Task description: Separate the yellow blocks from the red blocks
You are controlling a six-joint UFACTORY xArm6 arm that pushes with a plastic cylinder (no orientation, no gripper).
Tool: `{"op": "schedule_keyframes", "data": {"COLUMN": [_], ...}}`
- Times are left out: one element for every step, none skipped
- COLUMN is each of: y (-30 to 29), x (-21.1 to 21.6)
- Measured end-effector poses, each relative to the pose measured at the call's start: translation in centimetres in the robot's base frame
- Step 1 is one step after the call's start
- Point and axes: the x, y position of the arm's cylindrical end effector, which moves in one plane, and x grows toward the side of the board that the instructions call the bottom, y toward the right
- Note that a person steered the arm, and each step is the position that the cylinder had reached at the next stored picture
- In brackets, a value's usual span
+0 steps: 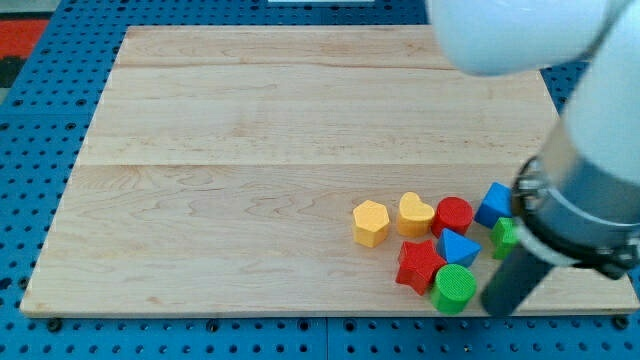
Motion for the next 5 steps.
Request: {"op": "schedule_keyframes", "data": {"y": [-4.9,-8.5,-12.0,-11.7,-9.7], "x": [-0.1,-0.6,-2.3,-4.6,-7.1]}}
